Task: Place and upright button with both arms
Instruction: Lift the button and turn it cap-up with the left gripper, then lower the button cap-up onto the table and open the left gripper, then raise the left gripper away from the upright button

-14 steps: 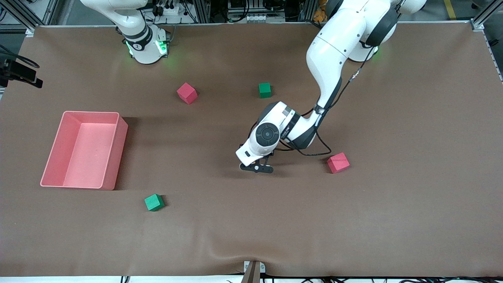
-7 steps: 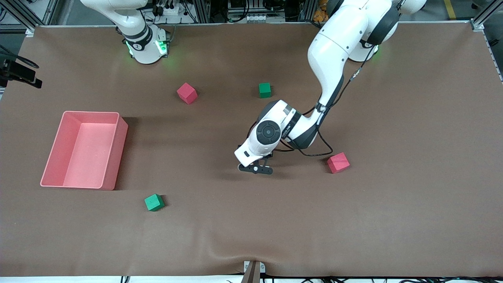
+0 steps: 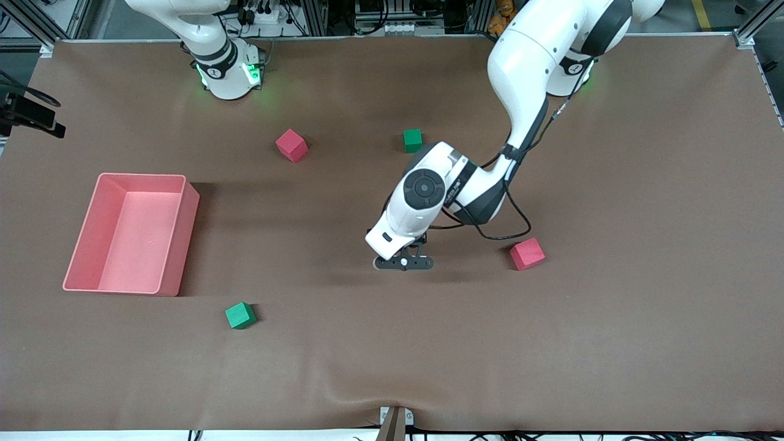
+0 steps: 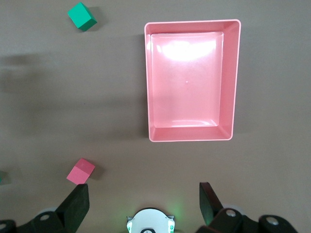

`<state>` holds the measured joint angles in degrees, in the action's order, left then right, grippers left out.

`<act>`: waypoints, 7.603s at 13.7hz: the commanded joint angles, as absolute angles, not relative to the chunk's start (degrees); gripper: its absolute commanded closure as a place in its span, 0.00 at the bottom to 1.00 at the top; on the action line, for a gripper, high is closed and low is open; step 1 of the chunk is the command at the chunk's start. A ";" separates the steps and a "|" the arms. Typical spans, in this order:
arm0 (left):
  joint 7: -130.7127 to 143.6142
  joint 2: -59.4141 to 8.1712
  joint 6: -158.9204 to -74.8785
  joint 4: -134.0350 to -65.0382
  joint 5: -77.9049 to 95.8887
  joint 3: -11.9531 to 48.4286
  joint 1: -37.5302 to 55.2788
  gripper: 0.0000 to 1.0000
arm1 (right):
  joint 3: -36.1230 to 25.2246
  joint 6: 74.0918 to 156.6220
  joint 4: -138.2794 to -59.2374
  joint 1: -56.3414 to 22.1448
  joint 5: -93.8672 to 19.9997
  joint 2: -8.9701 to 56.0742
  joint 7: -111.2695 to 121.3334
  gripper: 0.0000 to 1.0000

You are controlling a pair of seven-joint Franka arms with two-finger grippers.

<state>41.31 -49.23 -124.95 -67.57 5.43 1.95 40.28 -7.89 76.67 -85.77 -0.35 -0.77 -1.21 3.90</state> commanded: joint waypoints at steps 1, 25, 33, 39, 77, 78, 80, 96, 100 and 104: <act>50.50 -46.50 -126.03 -68.55 1.24 -1.58 45.07 0.99 | -7.29 76.99 -85.96 0.26 -0.79 -1.76 3.34 0.00; 133.55 -56.68 -106.00 -70.22 -55.01 -11.95 72.06 0.98 | -7.38 76.46 -85.78 0.53 -0.79 -1.85 3.52 0.00; 150.91 -60.99 -104.33 -70.14 -68.27 -12.13 75.32 0.98 | -7.38 76.38 -85.78 0.53 -0.70 -1.85 3.60 0.00; 150.47 -63.36 -102.30 -70.31 -71.54 -11.78 75.23 0.98 | -7.38 76.38 -85.78 0.53 -0.70 -1.76 3.60 0.00; 149.15 -67.68 -106.96 -69.96 -71.46 -11.60 74.88 0.70 | -7.38 76.38 -85.87 0.62 -0.62 -1.67 3.69 0.00; 149.06 -67.59 -107.40 -69.96 -71.46 -11.60 74.88 0.59 | -7.38 76.38 -85.87 0.62 -0.53 -1.67 3.69 0.00; 148.71 -67.50 -107.67 -69.96 -71.46 -11.69 74.88 0.43 | -7.38 76.38 -85.87 0.62 -0.53 -1.67 3.69 0.00; 141.08 -61.35 -98.02 -71.45 -65.83 -2.03 75.41 0.00 | -7.73 76.64 -85.78 0.70 -0.18 -1.76 3.69 0.00; 132.92 -57.32 -97.29 -71.28 -60.57 -0.35 74.71 0.00 | -7.73 76.73 -85.78 0.70 -0.61 -1.76 3.69 0.00; 122.64 -51.78 -97.56 -71.10 -54.16 -0.26 72.51 0.00 | -7.73 76.73 -85.78 0.70 -0.70 -1.76 3.69 0.00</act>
